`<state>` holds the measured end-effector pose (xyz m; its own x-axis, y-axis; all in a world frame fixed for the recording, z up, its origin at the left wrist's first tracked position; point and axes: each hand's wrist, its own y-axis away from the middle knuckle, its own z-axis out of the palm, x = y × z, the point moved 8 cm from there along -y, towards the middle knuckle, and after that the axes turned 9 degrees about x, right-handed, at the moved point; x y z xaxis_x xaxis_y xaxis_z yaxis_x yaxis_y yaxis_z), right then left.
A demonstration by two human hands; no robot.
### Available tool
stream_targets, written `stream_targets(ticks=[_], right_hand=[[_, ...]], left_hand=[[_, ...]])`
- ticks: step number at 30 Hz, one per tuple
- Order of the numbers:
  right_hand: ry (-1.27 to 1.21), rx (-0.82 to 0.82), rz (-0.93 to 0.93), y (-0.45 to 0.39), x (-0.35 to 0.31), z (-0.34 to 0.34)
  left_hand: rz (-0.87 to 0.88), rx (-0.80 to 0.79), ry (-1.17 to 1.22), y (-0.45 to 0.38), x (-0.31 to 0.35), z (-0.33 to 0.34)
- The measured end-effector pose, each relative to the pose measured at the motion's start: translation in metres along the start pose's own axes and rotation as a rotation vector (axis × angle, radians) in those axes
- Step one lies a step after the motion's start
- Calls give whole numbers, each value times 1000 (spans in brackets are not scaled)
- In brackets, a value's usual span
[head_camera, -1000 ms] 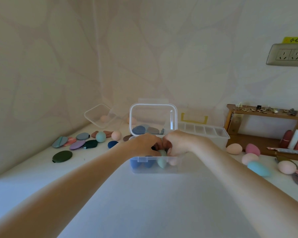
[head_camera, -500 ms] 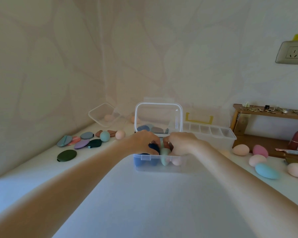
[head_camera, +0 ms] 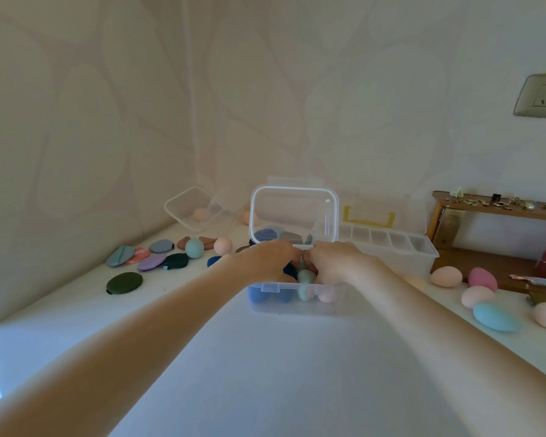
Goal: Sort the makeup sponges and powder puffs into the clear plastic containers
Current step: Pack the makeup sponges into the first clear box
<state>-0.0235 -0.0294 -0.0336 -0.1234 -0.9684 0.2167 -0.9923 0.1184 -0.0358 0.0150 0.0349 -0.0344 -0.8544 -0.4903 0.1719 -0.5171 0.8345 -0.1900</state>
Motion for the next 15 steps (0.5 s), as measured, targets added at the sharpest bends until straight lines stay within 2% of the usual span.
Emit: stream_targets(ticks=[4,7,9,12,13,15], right_hand=[[-118,-49,16,1,2,-2],[-232,-129,19,4,4,-8],[-367,-122,34,8,11,-18],[-589,93,94,16,39,-41],[-577,175,124,21,53,-46],[-367,270,213,30,83,-46]], left_hand=[[79,111,48,-1,12,-18],[85,135,88,-2,18,-21],[94,137,115,-4,20,-20],[103,123,129,-8,24,-15],[105,122,133,-9,27,-13],[108,130,145,-13,32,-9]])
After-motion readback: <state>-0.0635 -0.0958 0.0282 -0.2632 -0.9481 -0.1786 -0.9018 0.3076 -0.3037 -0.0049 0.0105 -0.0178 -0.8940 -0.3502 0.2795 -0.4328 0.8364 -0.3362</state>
